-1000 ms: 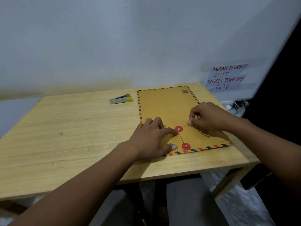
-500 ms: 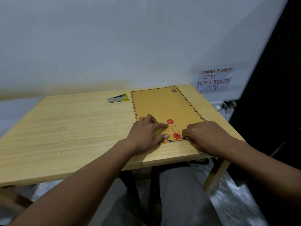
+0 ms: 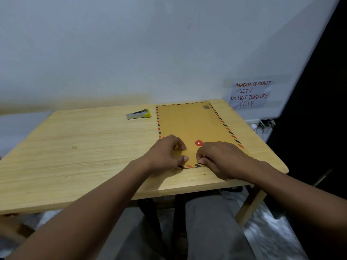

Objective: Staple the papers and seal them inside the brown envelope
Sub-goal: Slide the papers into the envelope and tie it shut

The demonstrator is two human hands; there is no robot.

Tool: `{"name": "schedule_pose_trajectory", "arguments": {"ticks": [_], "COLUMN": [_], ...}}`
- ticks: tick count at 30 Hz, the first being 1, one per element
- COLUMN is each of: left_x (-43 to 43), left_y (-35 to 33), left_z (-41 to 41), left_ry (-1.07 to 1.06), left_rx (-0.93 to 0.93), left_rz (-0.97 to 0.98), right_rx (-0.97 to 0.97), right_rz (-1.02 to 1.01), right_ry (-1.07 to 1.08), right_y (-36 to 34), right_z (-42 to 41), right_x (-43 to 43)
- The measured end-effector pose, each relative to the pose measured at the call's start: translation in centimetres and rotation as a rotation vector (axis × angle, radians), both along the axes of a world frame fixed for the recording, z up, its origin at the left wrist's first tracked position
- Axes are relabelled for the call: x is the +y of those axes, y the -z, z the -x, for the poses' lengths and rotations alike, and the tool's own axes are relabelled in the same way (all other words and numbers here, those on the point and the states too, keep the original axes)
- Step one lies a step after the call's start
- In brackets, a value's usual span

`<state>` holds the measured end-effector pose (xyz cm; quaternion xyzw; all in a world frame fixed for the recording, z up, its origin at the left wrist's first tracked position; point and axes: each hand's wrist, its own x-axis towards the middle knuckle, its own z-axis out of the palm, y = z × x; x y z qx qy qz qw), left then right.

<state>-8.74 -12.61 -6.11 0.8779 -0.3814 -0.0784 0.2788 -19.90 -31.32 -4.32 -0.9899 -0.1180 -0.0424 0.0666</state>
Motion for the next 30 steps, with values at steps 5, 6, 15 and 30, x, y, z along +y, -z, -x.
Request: {"name": "schedule_pose_trajectory", "arguments": {"ticks": [5,6,15,30], "left_x": [1.2,1.2,1.2,-0.2], "left_y": [-0.6,-0.5,-0.6,-1.4], "left_z": [-0.9,-1.0,-1.3,0.9], "left_ry": [0.063,0.062,0.065,0.171], "left_rx": [0.123,0.131,0.15,-0.15], "left_rz": [0.022,0.03,0.026,-0.256], "right_rx": [0.028,0.032,0.271,0.174], "right_rz": [0.072,0.063,-0.379,-0.37], "right_ry": [-0.03,-0.023,0.161,0.305], "right_y": [-1.2,-1.4,-1.8,-1.3], "right_z": [-4.4,-5.3,-11.0,-8.5], "right_x": [-0.4,-0.8,-3.1,-5.6]}}
